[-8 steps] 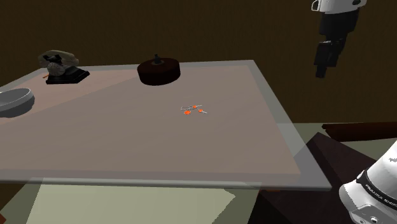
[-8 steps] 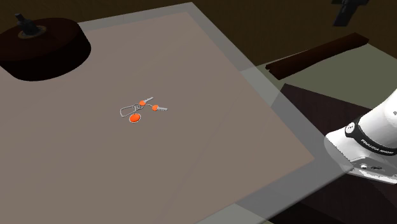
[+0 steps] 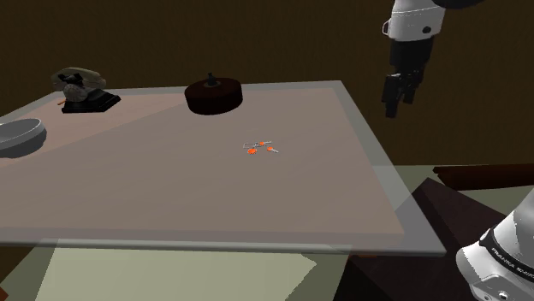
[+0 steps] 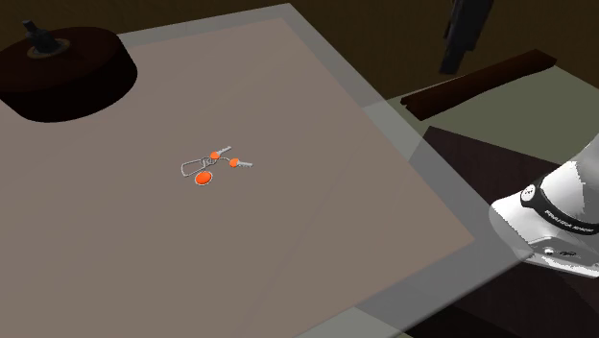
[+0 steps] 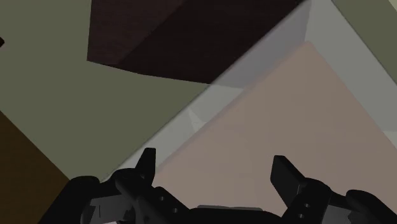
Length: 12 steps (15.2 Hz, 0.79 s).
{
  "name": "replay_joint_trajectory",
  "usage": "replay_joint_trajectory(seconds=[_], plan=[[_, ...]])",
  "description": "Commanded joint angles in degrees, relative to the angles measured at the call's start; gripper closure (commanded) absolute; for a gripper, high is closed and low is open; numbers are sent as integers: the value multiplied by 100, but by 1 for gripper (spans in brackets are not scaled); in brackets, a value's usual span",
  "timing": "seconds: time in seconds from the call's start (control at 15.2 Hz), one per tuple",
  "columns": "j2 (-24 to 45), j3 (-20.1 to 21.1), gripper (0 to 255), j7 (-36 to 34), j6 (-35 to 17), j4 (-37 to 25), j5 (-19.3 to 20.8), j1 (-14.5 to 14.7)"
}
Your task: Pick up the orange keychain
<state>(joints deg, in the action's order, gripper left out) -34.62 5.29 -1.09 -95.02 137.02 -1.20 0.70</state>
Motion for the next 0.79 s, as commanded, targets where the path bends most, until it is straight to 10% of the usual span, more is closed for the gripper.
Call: replay_joint_trajectory(seconds=[0.0,0.73], plan=[[307,114,0,-127,-321,-57,-86,50],[2334,692,0,-822,-1830,-914,-199,248]])
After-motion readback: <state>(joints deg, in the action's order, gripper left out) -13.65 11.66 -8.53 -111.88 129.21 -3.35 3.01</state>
